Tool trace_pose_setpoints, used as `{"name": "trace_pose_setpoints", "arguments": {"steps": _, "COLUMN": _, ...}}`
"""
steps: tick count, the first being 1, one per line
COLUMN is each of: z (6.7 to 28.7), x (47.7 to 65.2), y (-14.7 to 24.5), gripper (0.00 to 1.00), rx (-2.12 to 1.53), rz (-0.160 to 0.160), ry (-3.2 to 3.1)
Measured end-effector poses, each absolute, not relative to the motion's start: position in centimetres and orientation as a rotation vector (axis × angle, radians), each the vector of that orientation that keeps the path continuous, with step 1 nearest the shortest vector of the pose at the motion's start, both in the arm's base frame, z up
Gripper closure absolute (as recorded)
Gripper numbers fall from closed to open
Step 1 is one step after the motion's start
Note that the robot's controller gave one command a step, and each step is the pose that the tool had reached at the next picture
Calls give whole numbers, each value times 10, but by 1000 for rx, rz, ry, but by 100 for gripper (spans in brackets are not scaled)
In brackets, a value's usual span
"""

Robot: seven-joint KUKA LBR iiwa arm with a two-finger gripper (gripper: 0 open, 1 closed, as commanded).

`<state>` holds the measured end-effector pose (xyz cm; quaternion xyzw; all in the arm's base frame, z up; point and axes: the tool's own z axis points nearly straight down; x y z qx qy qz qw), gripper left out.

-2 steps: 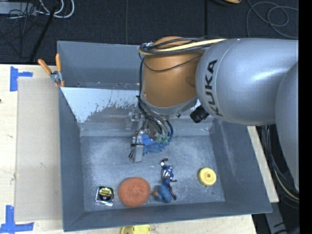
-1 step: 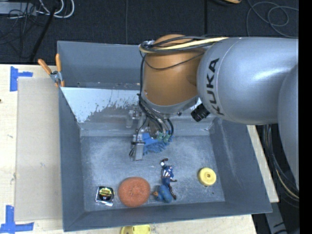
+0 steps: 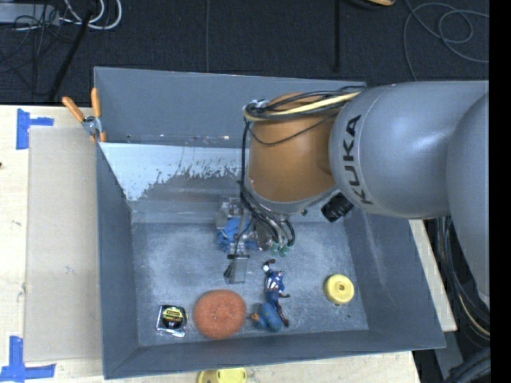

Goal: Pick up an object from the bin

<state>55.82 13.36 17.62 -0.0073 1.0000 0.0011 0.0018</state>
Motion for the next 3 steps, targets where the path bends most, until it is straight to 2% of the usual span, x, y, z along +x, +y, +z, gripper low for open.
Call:
{"name": "trace_pose_setpoints", "arguments": {"steps": 1, "z": 118, "x": 535, "y": 126, "gripper": 0, "rx": -36, "rz": -2, "ry": 3142}}
{"name": "trace_pose_setpoints", "arguments": {"steps": 2, "z": 88, "x": 527, "y": 123, "gripper": 0, "rx": -273, "rz": -1, "ry": 3136}}
{"name": "trace_pose_setpoints", "arguments": {"steps": 3, "z": 76, "x": 492, "y": 85, "gripper": 0, "rx": -331, "rz": 2, "ry": 3125}}
